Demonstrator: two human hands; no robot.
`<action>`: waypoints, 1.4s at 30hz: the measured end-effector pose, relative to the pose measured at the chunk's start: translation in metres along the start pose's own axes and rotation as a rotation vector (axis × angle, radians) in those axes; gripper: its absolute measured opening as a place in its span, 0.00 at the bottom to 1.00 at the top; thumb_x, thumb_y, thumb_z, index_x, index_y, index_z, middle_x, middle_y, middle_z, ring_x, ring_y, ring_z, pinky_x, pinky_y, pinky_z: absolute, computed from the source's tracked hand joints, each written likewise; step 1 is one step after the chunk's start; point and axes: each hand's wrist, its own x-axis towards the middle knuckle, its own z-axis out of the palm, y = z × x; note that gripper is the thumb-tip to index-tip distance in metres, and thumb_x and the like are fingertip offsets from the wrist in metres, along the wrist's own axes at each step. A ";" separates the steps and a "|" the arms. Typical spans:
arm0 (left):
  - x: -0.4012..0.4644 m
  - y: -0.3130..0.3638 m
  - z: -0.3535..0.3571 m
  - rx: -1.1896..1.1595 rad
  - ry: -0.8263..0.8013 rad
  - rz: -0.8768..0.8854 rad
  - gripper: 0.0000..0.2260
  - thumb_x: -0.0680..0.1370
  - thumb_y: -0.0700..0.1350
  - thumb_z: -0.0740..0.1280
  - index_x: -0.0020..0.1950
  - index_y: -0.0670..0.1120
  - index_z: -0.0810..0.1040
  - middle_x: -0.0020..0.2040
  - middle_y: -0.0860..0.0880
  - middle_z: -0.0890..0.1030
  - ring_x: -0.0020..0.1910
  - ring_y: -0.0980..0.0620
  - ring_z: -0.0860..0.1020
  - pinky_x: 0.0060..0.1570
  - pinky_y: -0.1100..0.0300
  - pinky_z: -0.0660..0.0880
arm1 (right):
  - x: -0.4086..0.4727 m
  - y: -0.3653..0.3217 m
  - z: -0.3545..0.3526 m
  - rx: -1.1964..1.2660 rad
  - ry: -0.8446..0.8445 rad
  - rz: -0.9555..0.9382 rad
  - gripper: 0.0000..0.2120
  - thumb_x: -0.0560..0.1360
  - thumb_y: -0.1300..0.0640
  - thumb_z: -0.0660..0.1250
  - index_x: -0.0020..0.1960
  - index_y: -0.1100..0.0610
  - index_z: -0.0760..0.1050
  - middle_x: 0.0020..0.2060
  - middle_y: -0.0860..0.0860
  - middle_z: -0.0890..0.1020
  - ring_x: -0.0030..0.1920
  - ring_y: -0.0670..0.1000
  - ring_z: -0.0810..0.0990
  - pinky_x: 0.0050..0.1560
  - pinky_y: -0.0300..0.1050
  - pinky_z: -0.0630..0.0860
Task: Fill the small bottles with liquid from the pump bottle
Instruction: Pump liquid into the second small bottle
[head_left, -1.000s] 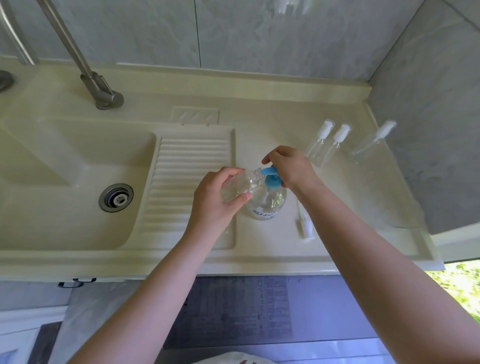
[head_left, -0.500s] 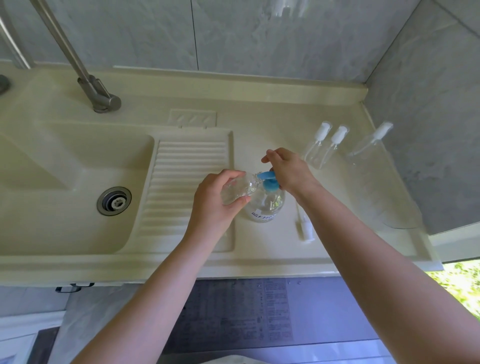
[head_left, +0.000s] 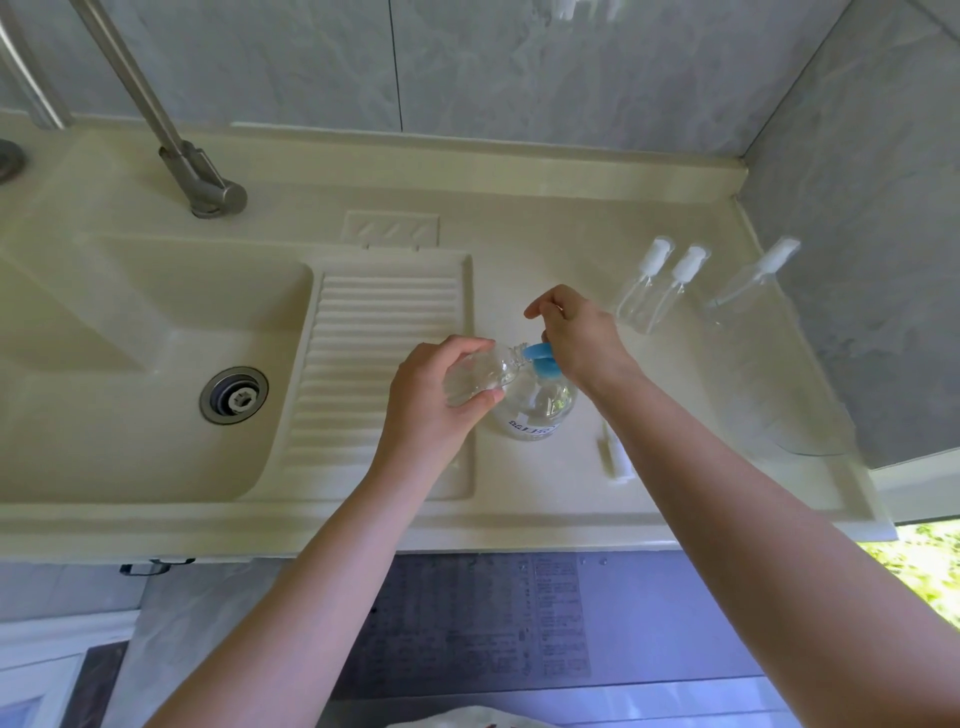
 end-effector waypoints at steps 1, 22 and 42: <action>0.000 0.000 0.000 -0.002 -0.003 -0.001 0.19 0.70 0.43 0.77 0.59 0.53 0.80 0.54 0.55 0.80 0.56 0.63 0.75 0.58 0.68 0.68 | 0.000 0.000 0.000 0.006 0.009 0.005 0.16 0.82 0.57 0.52 0.55 0.54 0.78 0.39 0.50 0.76 0.41 0.52 0.76 0.36 0.40 0.71; -0.001 -0.004 -0.003 0.002 -0.006 -0.005 0.19 0.70 0.42 0.77 0.58 0.52 0.80 0.53 0.54 0.80 0.55 0.63 0.76 0.58 0.68 0.69 | 0.000 -0.001 0.003 -0.002 0.053 -0.007 0.15 0.82 0.57 0.51 0.59 0.54 0.75 0.44 0.57 0.80 0.46 0.58 0.80 0.41 0.46 0.74; -0.002 -0.003 -0.003 -0.038 -0.016 -0.048 0.19 0.70 0.43 0.77 0.58 0.54 0.79 0.54 0.56 0.79 0.56 0.65 0.75 0.55 0.74 0.67 | 0.003 -0.001 -0.009 0.070 -0.018 0.060 0.15 0.81 0.51 0.54 0.55 0.52 0.78 0.44 0.55 0.81 0.32 0.50 0.73 0.37 0.43 0.70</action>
